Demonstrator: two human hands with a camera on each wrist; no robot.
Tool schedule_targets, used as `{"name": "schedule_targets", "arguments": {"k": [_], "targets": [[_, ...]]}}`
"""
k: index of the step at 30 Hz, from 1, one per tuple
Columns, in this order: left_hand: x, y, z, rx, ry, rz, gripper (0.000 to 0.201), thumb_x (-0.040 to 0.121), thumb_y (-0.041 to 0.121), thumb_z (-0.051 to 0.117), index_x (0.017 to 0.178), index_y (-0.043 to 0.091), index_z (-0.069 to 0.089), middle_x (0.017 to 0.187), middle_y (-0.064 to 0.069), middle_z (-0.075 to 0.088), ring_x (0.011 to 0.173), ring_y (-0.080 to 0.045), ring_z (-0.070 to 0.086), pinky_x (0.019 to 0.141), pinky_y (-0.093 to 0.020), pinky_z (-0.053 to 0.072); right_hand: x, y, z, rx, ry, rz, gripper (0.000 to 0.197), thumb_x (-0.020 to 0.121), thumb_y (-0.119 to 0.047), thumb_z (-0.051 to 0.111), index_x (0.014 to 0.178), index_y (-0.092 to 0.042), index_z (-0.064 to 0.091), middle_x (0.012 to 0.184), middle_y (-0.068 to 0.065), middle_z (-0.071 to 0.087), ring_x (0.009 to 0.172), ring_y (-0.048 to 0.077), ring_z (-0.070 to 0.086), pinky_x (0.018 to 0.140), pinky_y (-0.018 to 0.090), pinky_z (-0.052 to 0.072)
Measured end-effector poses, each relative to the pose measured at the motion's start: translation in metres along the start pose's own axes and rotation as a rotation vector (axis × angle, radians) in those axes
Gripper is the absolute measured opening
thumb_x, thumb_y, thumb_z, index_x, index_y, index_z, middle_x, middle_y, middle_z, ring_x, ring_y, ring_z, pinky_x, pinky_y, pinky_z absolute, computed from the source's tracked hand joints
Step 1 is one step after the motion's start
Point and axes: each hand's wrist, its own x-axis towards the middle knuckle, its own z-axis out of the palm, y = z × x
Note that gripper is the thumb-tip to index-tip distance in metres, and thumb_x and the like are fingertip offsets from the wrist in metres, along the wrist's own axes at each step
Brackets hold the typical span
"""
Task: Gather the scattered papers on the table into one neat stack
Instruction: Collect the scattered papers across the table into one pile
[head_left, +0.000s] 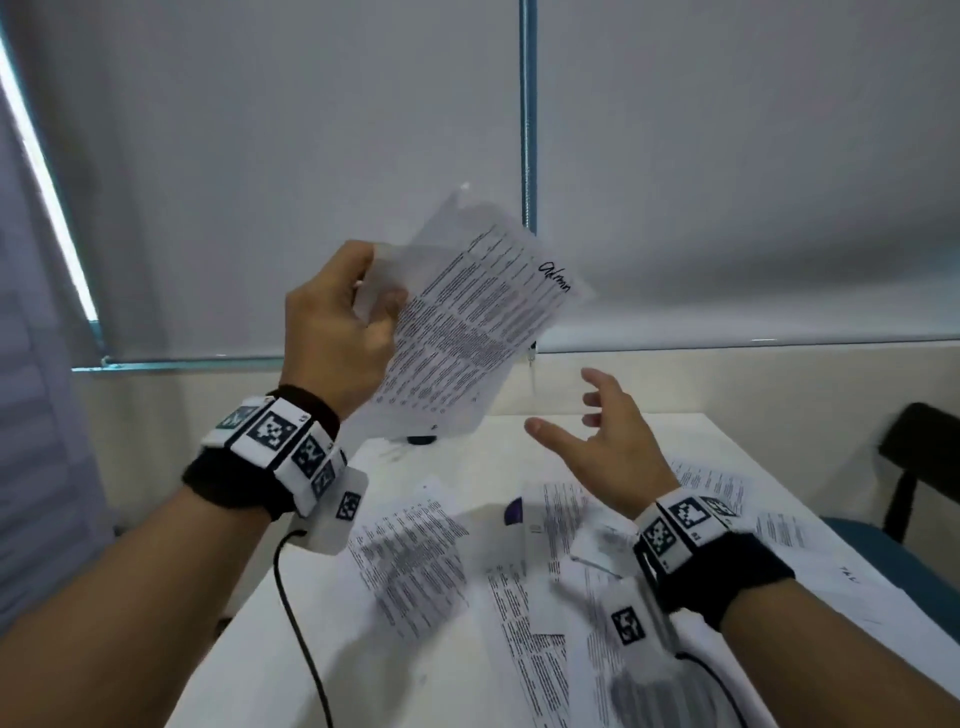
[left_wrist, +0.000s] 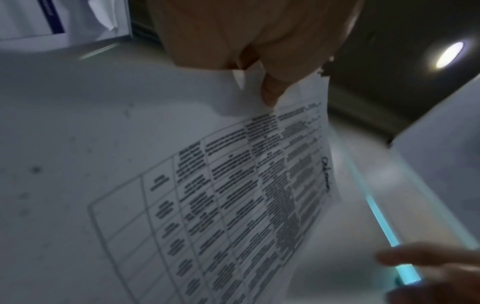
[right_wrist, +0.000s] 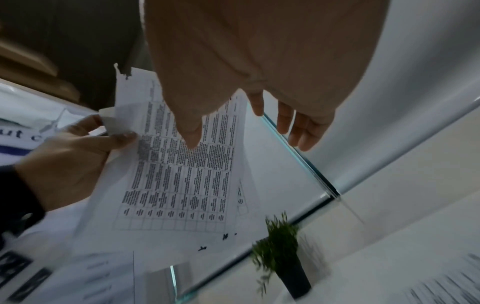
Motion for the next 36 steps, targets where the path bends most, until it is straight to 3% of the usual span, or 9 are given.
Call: {"name": "schedule_targets", "arguments": {"k": [3,6,10,13,17,21,23,29,36], "targets": [[0.008,0.053,-0.003,-0.165,-0.064,0.046,0.015,0.092,0.008,0.071,0.103,0.016,0.065,0.086,0.007,0.069,0.074,-0.006,0.066,0.063,-0.021,0.055,-0.002,-0.018,-0.035,0.101,0.087,-0.022,0.109,0.074,-0.062,0.081,0.16,-0.027,0.025,0.157,0.003,0.041,0.136,0.02,0.049,0.109,0.042,0.046],[0.009,0.093,0.009,-0.402,-0.132,-0.023,0.027,0.09,0.003,0.072,0.113,0.013,0.063,0.101,-0.001,0.074,0.092,-0.015,0.075,0.076,-0.028,0.061,-0.014,-0.024,-0.072,0.28,0.109,-0.004,0.11,0.068,-0.061,0.084,0.158,-0.024,0.031,0.147,0.001,0.054,0.132,0.018,0.055,0.11,0.045,0.048],[-0.004,0.12,0.052,-0.584,-0.175,-0.275,0.033,0.087,0.0,0.075,0.116,0.011,0.063,0.102,-0.005,0.076,0.091,-0.018,0.077,0.077,-0.031,0.063,-0.04,-0.001,-0.127,0.436,0.126,0.074,0.055,0.086,-0.016,0.082,0.135,-0.011,0.056,0.104,0.011,0.079,0.098,0.024,0.076,0.096,0.05,0.059],[-0.028,0.126,0.098,-0.566,-0.237,-0.527,0.031,0.087,0.007,0.076,0.117,0.002,0.071,0.105,-0.009,0.077,0.09,-0.021,0.076,0.081,-0.034,0.062,-0.065,0.031,-0.169,0.483,0.202,0.21,0.039,0.09,-0.001,0.074,0.126,-0.005,0.06,0.103,0.022,0.076,0.095,0.038,0.073,0.087,0.053,0.06],[-0.085,0.136,0.161,-0.398,-0.793,-0.779,0.04,0.092,0.032,0.07,0.125,0.009,0.064,0.121,-0.01,0.071,0.103,-0.029,0.069,0.087,-0.042,0.057,-0.094,0.079,-0.212,0.4,0.31,0.409,0.019,0.093,0.001,0.071,0.108,-0.01,0.067,0.101,0.018,0.08,0.088,0.034,0.079,0.084,0.053,0.062],[-0.153,0.137,0.206,-0.243,-1.192,-0.933,0.051,0.083,0.001,0.069,0.13,0.005,0.048,0.109,-0.024,0.068,0.09,-0.034,0.068,0.078,-0.044,0.06,-0.111,0.12,-0.234,-0.06,0.302,0.573,0.008,0.095,-0.011,0.07,0.098,-0.018,0.068,0.089,0.0,0.074,0.076,0.013,0.068,0.065,0.028,0.054],[-0.178,0.137,0.223,-0.19,-1.25,-0.921,0.083,0.077,-0.004,0.067,0.15,0.013,0.032,0.114,-0.027,0.067,0.086,-0.033,0.064,0.07,-0.039,0.054,-0.116,0.137,-0.239,-0.286,0.221,0.626,0.012,0.095,-0.012,0.067,0.091,-0.023,0.063,0.084,-0.006,0.066,0.073,0.01,0.062,0.061,0.025,0.048],[-0.203,0.153,0.252,0.165,-1.329,-0.574,0.056,0.088,0.007,0.07,0.141,0.007,0.056,0.145,-0.012,0.055,0.126,-0.027,0.06,0.097,-0.033,0.054,-0.115,0.189,-0.232,-0.676,-0.029,0.764,0.018,0.093,-0.004,0.06,0.106,-0.002,0.073,0.109,0.012,0.073,0.094,0.026,0.067,0.077,0.029,0.053],[-0.213,0.157,0.246,0.3,-1.428,-0.41,0.027,0.082,0.016,0.078,0.081,0.023,0.052,0.093,-0.006,0.052,0.088,-0.023,0.056,0.074,-0.027,0.049,-0.125,0.185,-0.226,-0.874,-0.078,0.806,0.027,0.091,-0.007,0.062,0.068,-0.011,0.048,0.077,0.006,0.058,0.063,0.016,0.051,0.051,0.024,0.04]]}}
